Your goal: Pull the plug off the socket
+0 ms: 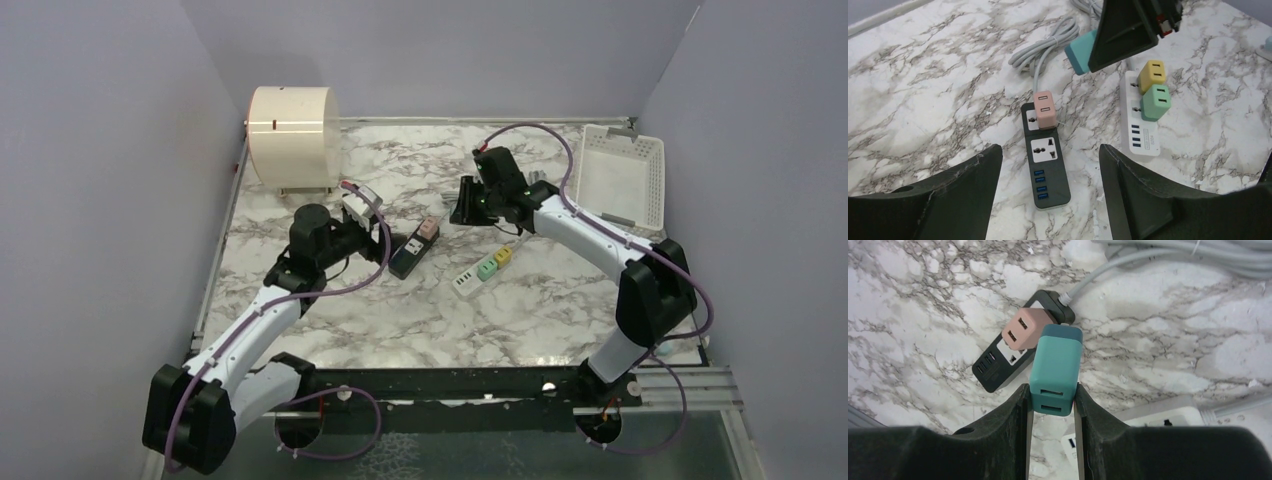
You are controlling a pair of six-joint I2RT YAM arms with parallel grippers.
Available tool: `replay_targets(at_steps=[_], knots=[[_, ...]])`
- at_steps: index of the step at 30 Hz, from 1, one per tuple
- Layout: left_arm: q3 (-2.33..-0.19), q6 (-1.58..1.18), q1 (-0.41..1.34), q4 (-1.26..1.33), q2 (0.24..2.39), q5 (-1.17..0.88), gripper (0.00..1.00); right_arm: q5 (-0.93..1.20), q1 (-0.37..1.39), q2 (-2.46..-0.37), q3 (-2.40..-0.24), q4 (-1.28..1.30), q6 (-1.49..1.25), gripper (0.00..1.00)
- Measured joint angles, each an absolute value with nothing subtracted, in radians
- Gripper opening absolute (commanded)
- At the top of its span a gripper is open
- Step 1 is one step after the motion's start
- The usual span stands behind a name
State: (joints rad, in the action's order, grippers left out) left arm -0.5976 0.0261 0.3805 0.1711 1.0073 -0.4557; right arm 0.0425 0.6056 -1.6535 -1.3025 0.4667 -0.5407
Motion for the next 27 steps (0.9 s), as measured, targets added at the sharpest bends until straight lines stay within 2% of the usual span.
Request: replay_targets(at_steps=[6, 10, 18, 27], knots=[[-0.598, 0.025, 0.381, 0.176, 0.959, -0.493, 0.76, 0.117, 0.572, -1.661, -1.296, 0.327, -0.438, 0.01], [-0.598, 0.023, 0.381, 0.177, 0.919, -0.516, 0.76, 0.257, 0.511, -1.705, -1.282, 0.247, -0.405, 0.01], [-0.585, 0.025, 0.381, 0.181, 0.891, -0.536, 0.77, 0.452, 0.423, -1.887, -1.286, 0.263, -0.319, 0.01], [-0.585, 0.024, 0.381, 0.181, 0.939, -0.558, 0.77, 0.556, 0.429, -1.916, -1.275, 0.272, -0.274, 0.01]])
